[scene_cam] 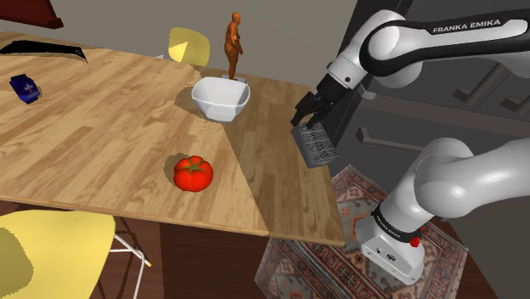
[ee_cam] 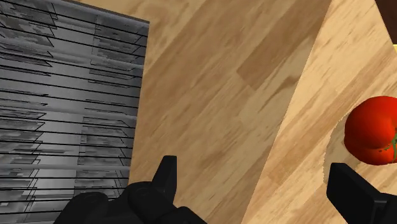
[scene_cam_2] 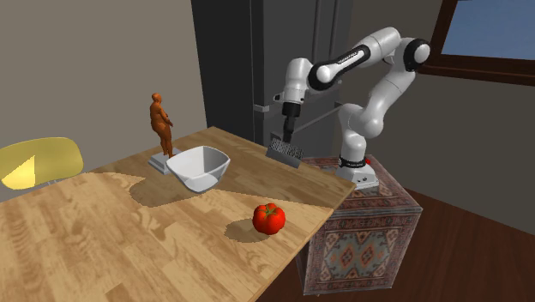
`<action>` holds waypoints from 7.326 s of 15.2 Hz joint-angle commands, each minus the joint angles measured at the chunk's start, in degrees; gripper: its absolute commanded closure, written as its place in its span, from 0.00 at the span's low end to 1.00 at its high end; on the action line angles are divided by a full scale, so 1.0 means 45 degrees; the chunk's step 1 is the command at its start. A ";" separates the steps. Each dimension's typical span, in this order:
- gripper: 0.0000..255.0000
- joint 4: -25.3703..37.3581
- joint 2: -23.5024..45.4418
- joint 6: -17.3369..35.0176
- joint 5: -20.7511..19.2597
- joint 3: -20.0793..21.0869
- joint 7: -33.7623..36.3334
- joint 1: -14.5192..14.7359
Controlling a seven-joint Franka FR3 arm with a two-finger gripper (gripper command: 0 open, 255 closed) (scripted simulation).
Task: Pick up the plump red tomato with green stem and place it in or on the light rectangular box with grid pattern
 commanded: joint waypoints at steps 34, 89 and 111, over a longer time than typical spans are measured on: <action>0.00 0.4851 1.0898 0.4031 2.2079 -0.2502 -1.3573 0.8886; 1.00 0.1859 0.2823 0.4369 1.0035 -0.3808 -0.4211 0.6664; 1.00 0.3846 0.2358 -0.3292 0.3021 -1.0014 -0.5528 0.2001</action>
